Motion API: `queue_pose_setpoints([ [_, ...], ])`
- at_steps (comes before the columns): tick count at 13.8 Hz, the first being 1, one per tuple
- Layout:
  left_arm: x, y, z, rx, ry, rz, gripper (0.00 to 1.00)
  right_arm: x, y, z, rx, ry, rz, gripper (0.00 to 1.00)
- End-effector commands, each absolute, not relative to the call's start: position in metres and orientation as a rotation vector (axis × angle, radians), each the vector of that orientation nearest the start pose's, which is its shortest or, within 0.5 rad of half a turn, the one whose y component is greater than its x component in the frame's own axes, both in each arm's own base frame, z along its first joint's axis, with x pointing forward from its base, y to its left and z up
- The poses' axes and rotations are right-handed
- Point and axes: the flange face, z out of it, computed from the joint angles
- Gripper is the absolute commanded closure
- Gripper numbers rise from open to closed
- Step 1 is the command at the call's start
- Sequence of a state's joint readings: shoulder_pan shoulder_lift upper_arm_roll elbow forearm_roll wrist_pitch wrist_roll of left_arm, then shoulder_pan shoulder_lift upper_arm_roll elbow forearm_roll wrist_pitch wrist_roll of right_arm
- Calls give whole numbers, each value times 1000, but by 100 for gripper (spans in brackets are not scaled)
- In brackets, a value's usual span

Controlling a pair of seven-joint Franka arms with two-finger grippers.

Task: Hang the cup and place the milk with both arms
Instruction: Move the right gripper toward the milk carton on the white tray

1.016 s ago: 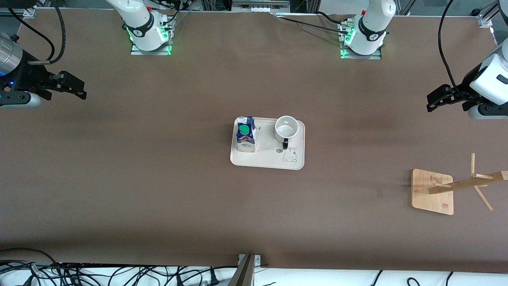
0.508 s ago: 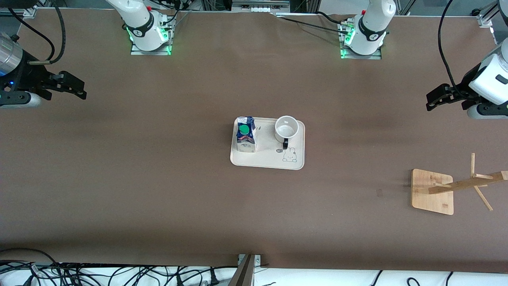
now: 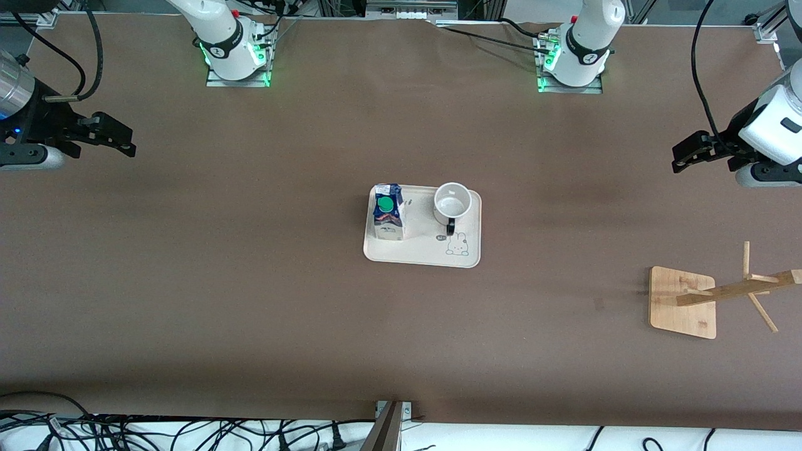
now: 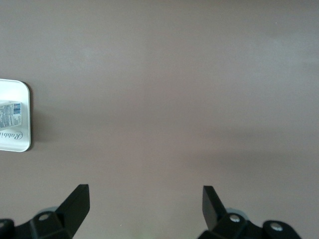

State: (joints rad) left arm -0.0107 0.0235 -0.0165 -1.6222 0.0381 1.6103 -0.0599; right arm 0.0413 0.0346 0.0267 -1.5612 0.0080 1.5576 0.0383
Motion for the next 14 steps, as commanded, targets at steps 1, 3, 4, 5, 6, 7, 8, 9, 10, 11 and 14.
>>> queue_pose_setpoints([
  [1, 566, -12, 596, -3109, -53, 60, 0, 585, 53, 585, -3103, -90, 67, 0],
  [3, 566, -12, 596, -3111, -51, 60, 0, 599, 69, 536, -3096, -142, 222, 0],
  [4, 566, -11, 596, -3110, -56, 60, 0, 596, 76, 535, -3084, -215, 238, 0],
  [5, 566, -12, 596, -3110, -53, 60, 0, 593, 101, 538, -3071, -313, 220, 0],
  [6, 566, -12, 596, -3110, -53, 60, 0, 591, 130, 532, -3060, -369, 228, 0],
  [7, 566, -12, 596, -3110, -53, 60, 0, 594, 159, 515, -3019, -344, 256, 0],
  [8, 566, -12, 596, -3110, -53, 60, 0, 594, 193, 509, -2987, -266, 237, 0],
  [9, 566, -13, 596, -3111, -51, 60, 0, 594, 230, 496, -2972, -180, 224, 0],
  [10, 566, -13, 596, -3111, -51, 60, 0, 590, 271, 491, -2969, -145, 180, 0],
  [11, 566, -14, 596, -3111, -48, 60, 0, 582, 315, 481, -2966, -123, 149, 0],
  [14, 562, -16, 594, -3111, -47, 110, 0, 562, 399, 449, -2966, 1, 140, 0],
])
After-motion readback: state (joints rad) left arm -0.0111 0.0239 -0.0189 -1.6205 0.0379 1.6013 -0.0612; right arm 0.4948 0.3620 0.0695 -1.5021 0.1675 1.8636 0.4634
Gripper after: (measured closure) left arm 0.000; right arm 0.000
